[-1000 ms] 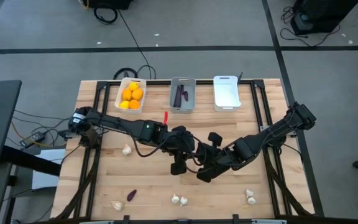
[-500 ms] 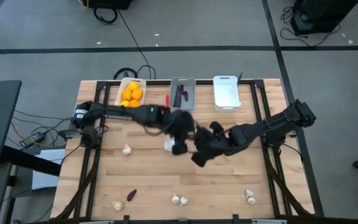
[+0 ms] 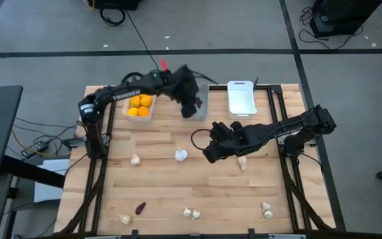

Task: Sort produce into baskets
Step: Put the eggplant into the gray bin

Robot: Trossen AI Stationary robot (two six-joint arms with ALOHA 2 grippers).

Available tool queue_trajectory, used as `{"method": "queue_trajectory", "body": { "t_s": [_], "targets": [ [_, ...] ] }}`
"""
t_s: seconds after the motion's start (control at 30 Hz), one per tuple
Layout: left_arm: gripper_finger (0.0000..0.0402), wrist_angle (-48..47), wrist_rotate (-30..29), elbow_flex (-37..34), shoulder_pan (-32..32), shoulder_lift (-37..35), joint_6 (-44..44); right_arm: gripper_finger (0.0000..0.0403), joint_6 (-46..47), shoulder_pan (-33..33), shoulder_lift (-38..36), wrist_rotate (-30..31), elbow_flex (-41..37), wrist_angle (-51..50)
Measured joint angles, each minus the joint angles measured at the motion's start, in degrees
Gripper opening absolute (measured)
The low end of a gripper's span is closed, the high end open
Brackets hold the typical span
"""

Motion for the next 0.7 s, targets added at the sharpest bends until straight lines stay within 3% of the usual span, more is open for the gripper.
{"method": "queue_trajectory", "body": {
  "t_s": [0.2,0.4,0.7],
  "targets": [
    [0.0009,-0.1,4.3,0.1,6.3,3.2,4.9,0.0179,1.9,-2.3,0.1,2.3,-0.1,-0.1],
    [0.0015,0.0,6.0,0.1,8.0,8.1,7.7,0.0179,4.5,-5.4,0.2,2.1,-2.2,0.3],
    [0.0093,1.3,5.2,0.1,8.2,11.7,8.8,0.0179,5.7,-5.9,0.2,0.7,-4.0,0.4]
  ]
}}
